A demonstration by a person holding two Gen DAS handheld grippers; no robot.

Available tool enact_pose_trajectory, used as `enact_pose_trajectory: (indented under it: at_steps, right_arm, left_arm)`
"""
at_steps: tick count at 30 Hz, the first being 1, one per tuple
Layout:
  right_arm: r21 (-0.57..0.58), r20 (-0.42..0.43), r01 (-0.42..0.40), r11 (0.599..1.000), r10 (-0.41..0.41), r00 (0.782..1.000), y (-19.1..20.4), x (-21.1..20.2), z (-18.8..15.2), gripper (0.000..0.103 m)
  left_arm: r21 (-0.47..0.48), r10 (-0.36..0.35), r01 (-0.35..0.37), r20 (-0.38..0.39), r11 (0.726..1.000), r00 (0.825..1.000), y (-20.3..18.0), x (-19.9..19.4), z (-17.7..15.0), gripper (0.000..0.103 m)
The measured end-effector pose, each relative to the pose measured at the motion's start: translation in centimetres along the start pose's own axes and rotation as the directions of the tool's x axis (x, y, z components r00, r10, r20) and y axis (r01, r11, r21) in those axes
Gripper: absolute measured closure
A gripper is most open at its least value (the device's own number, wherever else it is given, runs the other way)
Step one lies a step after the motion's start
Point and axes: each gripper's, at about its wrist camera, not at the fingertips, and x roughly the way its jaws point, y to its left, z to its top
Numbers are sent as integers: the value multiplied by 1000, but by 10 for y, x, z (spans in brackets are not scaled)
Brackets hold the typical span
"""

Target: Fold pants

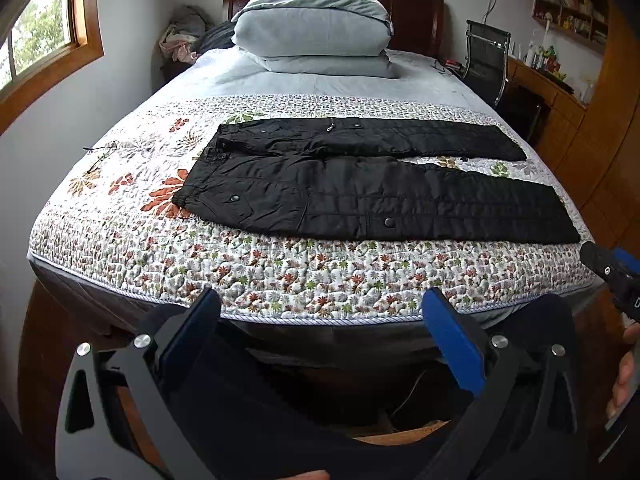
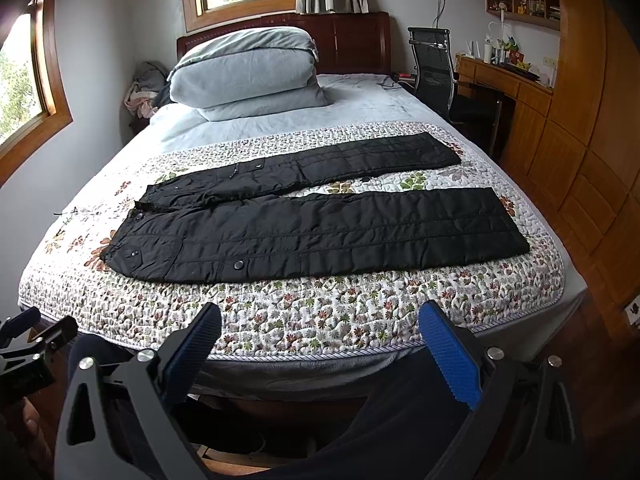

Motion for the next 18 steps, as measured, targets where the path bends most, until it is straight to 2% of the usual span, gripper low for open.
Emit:
enact_pose_trajectory:
  at_steps: [18]
  right_arm:
    - [4,1,-7,1000,7,1000,-1,-1,-1,3]
  left_arm:
    - [15,-5,5,8,1000,1000,-2,-3,1,3]
